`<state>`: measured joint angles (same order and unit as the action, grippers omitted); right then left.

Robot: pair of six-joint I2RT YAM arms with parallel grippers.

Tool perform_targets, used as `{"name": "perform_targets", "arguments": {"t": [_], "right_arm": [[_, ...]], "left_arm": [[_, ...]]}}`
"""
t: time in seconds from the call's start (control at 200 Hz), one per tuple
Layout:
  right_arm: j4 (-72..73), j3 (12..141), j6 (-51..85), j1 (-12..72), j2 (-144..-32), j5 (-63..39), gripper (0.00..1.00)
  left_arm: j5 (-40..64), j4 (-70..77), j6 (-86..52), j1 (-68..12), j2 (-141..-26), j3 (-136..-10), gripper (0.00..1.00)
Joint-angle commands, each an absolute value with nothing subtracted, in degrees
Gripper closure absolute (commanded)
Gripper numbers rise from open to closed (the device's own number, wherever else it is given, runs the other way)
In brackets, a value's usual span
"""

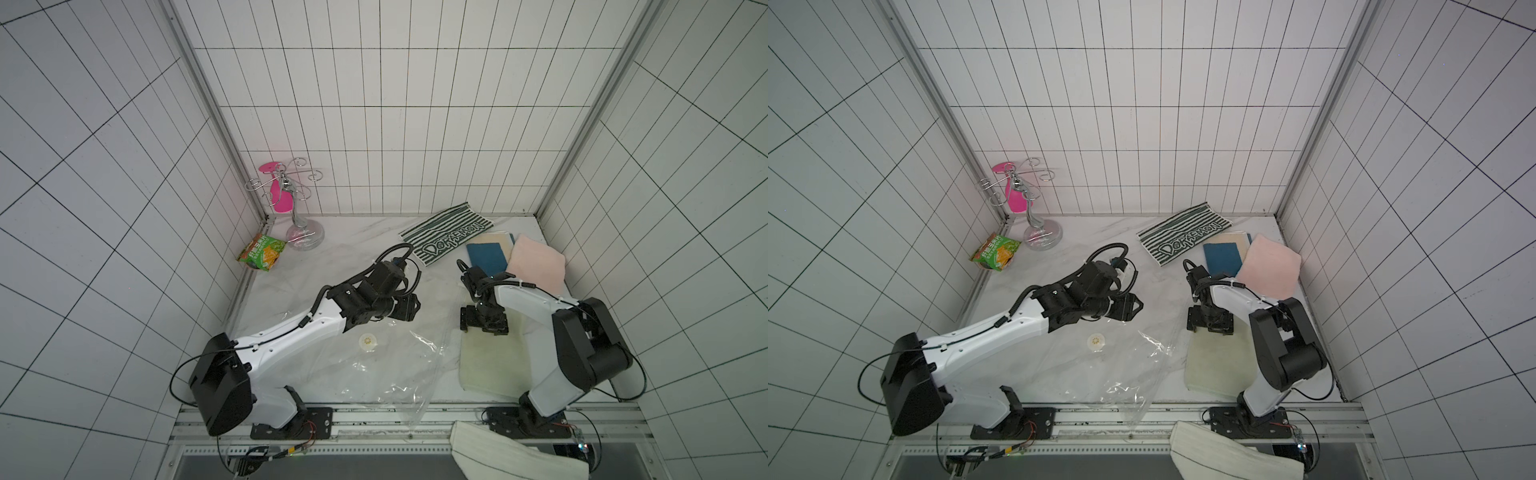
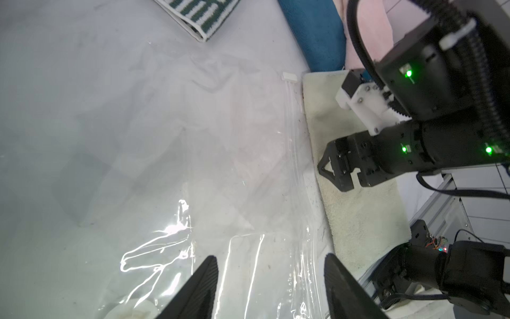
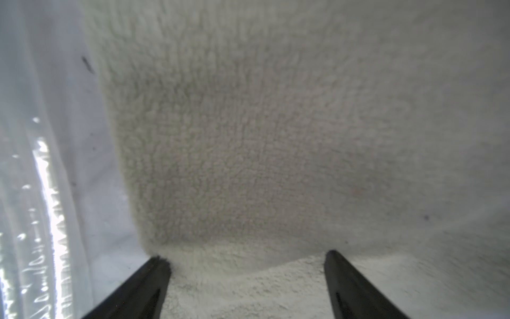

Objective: Place the folded towel into the vacuum bag
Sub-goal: Open the vacuum bag at the center of the board.

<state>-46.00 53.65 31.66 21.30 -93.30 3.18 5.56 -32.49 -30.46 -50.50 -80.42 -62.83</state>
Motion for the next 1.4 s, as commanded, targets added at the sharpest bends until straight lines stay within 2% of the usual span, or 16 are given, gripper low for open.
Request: {"name": "perform_targets", "arguments": {"t": [0.0,0.045,0.125,0.255,0.285,0.585,0.77,0.815,0.92,1.0,1.05,1.095,1.18,1.285,1.35,1.4], "right_arm": [[-42.32,49.03,33.4,18.63,-93.42,3.68,0.51],[-41.15,48.2,33.05,16.73,-92.02,0.65,0.7],[-40.69,47.99,31.89,14.38,-90.28,-2.39,0.84],[-40.5,47.72,29.88,11.25,-87.75,-6.85,0.85],[-40.48,47.64,29.43,10.54,-87.44,-7.79,0.86],[-40.12,45.71,26.59,4.09,-84.81,-12.94,0.85],[-39.81,46.05,26.63,3.49,-85.25,-13.46,0.84],[-39.89,46.14,26.71,3.52,-85.77,-13.27,0.81],[-40.86,46.58,26.24,3.49,-86.27,-14.52,0.55],[-41.44,46.91,26.11,3.67,-84.44,-16.52,0.32],[-43.76,48.18,26.11,4.05,-82.99,-16.48,0.23],[-45.9,49.47,26.1,4.76,-81.47,-15.55,0.2],[-49.72,51.44,27.67,7.15,-77.62,-11.55,0.2],[-52.66,51.59,31.7,12.76,-71.76,-5.54,0.27],[-53.43,51.53,34.76,16.66,-69.96,-5.13,0.39],[-51.31,50.44,37.31,18.59,-69.63,-9.53,0.55]], "left_arm": [[2.53,-35.86,-30.71,-55.59,-83.67,-64.79,0.33],[0.76,-37.74,-30.33,-57.59,-85.18,-65.88,0.29],[-1.73,-39.72,-30.16,-60.53,-87.92,-67.04,0.24],[-5.02,-40.03,-29.19,-65.42,-93.15,-69.85,0.09],[-5.58,-40.49,-28.84,-66.57,-94.53,-71.22,0.02],[-24.88,-48.51,-28.56,-72.65,-110.74,-80.92,0.02],[-30.86,-50.08,-27.2,-73.93,-117.55,-85.65,0.02],[-30.94,-50.35,-27.31,-73.92,-118.66,-86.12,0.02],[-28.66,-50.1,-27.48,-73.56,-116.54,-85.34,0.02],[-19.92,-46.24,-27.39,-70.66,-108.97,-82.06,0.02],[-13.51,-42.94,-28.1,-67.61,-102.93,-79.32,0.02],[-8.64,-40.23,-28.97,-64.85,-97.92,-76.79,0.01],[-1.61,-37.16,-30.03,-59.16,-89.71,-72.72,0.02],[3.76,-32.88,-30.24,-52.56,-82.46,-66.43,0.04],[5.29,-27.72,-29.87,-49.5,-79.55,-61.2,0.06],[6.83,-25.91,-30.08,-47.48,-78.68,-58.76,0.07]]}}
